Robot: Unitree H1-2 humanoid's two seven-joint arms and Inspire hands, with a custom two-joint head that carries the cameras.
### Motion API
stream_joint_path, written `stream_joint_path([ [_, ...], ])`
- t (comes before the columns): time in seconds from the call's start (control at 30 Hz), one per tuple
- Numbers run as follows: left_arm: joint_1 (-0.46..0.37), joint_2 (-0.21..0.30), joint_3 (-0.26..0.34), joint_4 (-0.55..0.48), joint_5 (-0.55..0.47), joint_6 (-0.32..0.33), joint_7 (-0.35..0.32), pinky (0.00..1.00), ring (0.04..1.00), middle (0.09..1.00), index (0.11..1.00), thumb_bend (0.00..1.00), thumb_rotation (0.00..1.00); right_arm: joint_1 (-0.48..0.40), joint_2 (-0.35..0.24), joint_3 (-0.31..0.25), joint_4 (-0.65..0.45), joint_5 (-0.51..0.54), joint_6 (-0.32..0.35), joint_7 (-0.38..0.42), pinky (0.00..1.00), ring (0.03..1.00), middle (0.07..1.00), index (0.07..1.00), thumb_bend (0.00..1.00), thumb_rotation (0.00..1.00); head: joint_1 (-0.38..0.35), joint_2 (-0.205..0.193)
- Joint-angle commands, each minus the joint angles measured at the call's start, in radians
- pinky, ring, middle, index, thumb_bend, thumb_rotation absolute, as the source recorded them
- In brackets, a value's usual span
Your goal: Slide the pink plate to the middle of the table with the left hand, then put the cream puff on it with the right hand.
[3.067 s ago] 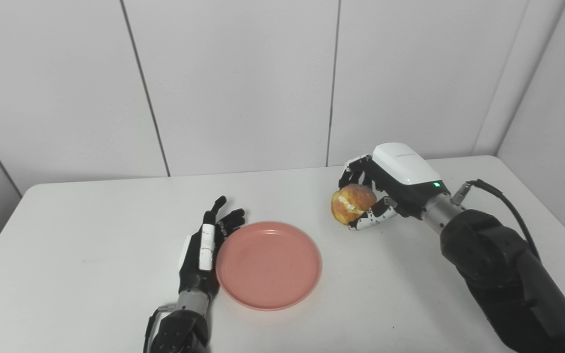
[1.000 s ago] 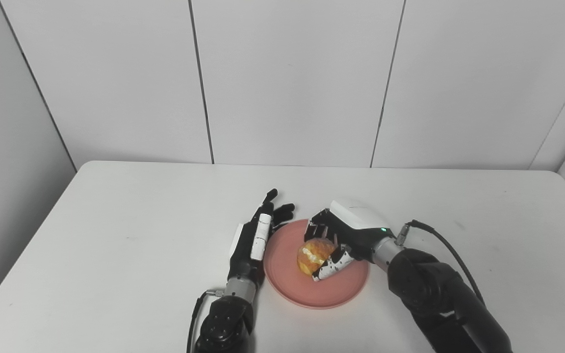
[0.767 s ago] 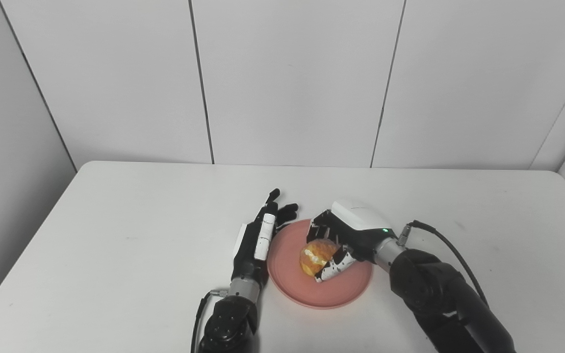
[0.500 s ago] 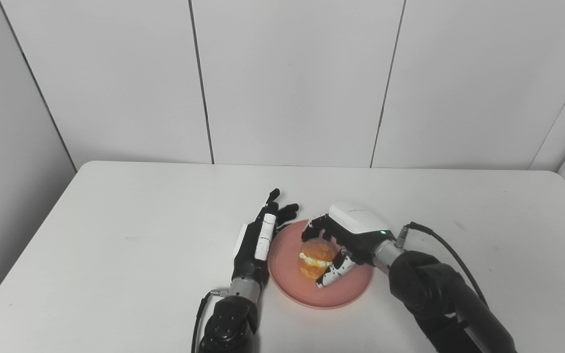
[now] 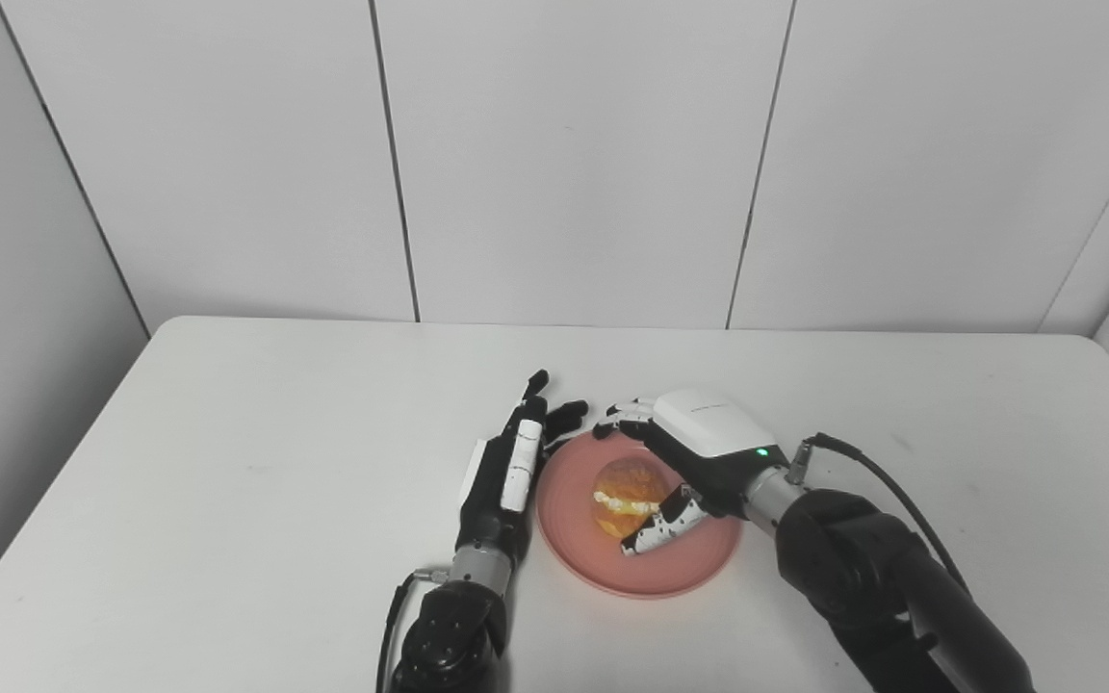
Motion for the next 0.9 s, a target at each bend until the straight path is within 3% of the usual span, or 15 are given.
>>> stream_joint_path([
  [0.0,0.039,-0.004,0.002,0.041,-0.005,0.064,0.002,0.79,0.834,0.781,0.938,0.81,0.98,-0.036,-0.015,-0.019,-0.049,0.003,-0.032,-0.008,0.90,0.919,0.892,0.794,1.00,0.27,0.001,0.001],
  [0.1,0.039,-0.004,0.004,0.038,-0.007,0.068,0.003,0.79,0.830,0.784,0.937,0.80,0.98,-0.016,-0.021,-0.047,-0.088,0.038,-0.054,-0.033,0.84,0.890,0.874,0.776,1.00,0.26,0.001,0.001],
  [0.2,0.040,-0.003,0.004,0.034,-0.008,0.072,0.001,0.79,0.820,0.790,0.940,0.79,0.98,0.027,-0.009,-0.117,-0.136,0.143,-0.082,-0.070,0.75,0.857,0.858,0.769,1.00,0.24,-0.003,0.002],
  [0.27,0.040,-0.001,0.005,0.035,-0.007,0.068,0.002,0.78,0.818,0.777,0.938,0.79,0.98,0.062,0.010,-0.172,-0.147,0.218,-0.123,-0.121,0.69,0.819,0.834,0.764,1.00,0.29,-0.007,0.001],
  [0.33,0.042,-0.001,0.008,0.034,-0.005,0.064,0.008,0.78,0.817,0.770,0.934,0.80,0.98,0.097,0.038,-0.227,-0.140,0.289,-0.177,-0.187,0.66,0.791,0.811,0.770,0.94,0.45,-0.010,0.000],
  [0.37,0.044,-0.003,0.011,0.035,-0.003,0.059,0.016,0.79,0.817,0.777,0.932,0.80,0.98,0.116,0.061,-0.260,-0.131,0.332,-0.205,-0.228,0.66,0.783,0.804,0.773,0.92,0.53,-0.011,-0.001],
  [0.5,0.052,-0.011,0.014,0.038,0.031,-0.008,0.061,0.81,0.834,0.826,0.939,0.83,0.96,0.169,0.157,-0.379,-0.076,0.542,-0.325,-0.336,0.67,0.763,0.790,0.779,0.88,0.52,-0.010,0.001],
  [0.57,0.055,-0.015,0.013,0.048,0.062,-0.066,0.097,0.84,0.855,0.860,0.933,0.86,0.96,0.190,0.197,-0.423,-0.053,0.604,-0.342,-0.373,0.68,0.776,0.807,0.812,0.89,0.62,-0.011,0.002],
  [0.63,0.057,-0.019,0.011,0.055,0.100,-0.108,0.140,0.87,0.885,0.885,0.920,0.82,0.97,0.207,0.234,-0.461,-0.025,0.663,-0.347,-0.400,0.69,0.777,0.809,0.827,0.88,0.69,-0.014,0.002],
  [0.77,0.063,-0.022,0.001,0.047,0.184,-0.131,0.233,0.90,0.941,0.943,0.924,0.83,1.00,0.235,0.292,-0.518,0.043,0.791,-0.349,-0.422,0.76,0.810,0.822,0.833,0.85,0.76,-0.021,0.005],
  [0.87,0.071,-0.021,-0.012,0.036,0.221,-0.142,0.271,0.99,0.994,0.994,0.969,0.79,1.00,0.255,0.329,-0.544,0.094,0.850,-0.354,-0.438,0.82,0.841,0.865,0.873,0.82,0.81,-0.026,0.008],
])
